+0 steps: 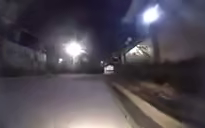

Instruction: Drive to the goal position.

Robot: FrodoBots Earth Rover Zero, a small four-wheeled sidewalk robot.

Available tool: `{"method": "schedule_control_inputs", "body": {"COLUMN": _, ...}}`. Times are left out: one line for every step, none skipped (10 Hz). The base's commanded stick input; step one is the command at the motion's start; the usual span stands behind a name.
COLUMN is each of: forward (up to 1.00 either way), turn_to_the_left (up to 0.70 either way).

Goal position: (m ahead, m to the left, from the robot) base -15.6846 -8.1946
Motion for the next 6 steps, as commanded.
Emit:
{"method": "schedule_control_inputs", "body": {"forward": 0.70, "turn_to_the_left": 0.00}}
{"method": "schedule_control_inputs", "body": {"forward": 0.70, "turn_to_the_left": 0.00}}
{"method": "schedule_control_inputs", "body": {"forward": 0.70, "turn_to_the_left": 0.00}}
{"method": "schedule_control_inputs", "body": {"forward": 0.70, "turn_to_the_left": 0.00}}
{"method": "schedule_control_inputs", "body": {"forward": 0.70, "turn_to_the_left": 0.00}}
{"method": "schedule_control_inputs", "body": {"forward": 0.70, "turn_to_the_left": 0.00}}
